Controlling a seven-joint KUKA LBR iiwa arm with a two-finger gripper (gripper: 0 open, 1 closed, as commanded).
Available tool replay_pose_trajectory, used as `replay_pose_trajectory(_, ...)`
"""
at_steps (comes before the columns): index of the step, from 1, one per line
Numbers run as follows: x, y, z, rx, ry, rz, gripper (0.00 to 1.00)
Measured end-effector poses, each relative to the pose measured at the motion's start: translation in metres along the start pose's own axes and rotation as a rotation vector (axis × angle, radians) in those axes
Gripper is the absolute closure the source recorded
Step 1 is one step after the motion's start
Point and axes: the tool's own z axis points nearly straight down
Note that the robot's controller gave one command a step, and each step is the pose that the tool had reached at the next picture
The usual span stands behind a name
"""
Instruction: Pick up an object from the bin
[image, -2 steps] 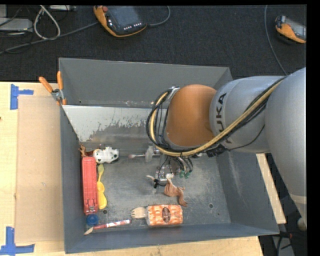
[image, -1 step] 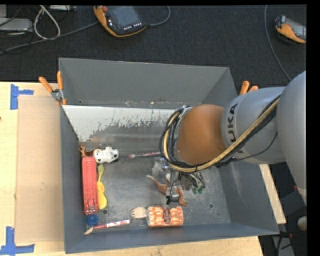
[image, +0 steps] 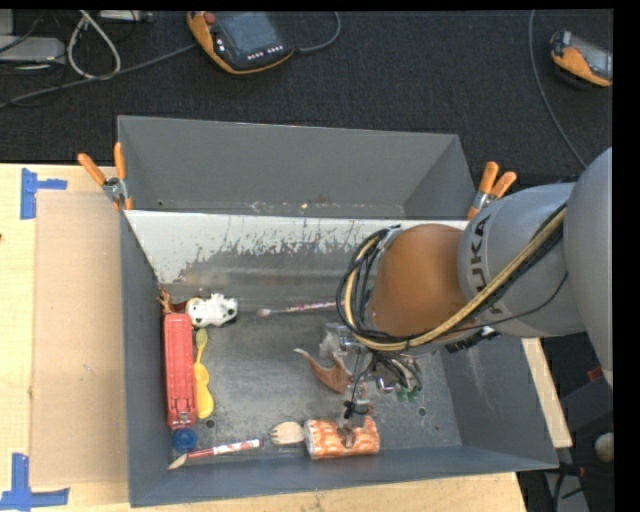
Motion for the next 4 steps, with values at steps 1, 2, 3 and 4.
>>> replay_pose_trajectory(1, 0.007, -0.058, 0.005, 0.0, 0.009, -0.145, 1.0)
replay_pose_trajectory(2, 0.007, -0.058, 0.005, 0.0, 0.009, -0.144, 1.0)
replay_pose_trajectory(3, 0.005, -0.06, -0.051, -0.002, 0.015, -0.157, 1.0)
replay_pose_trajectory(4, 0.01, -0.055, -0.126, -0.004, 0.018, -0.216, 1.0)
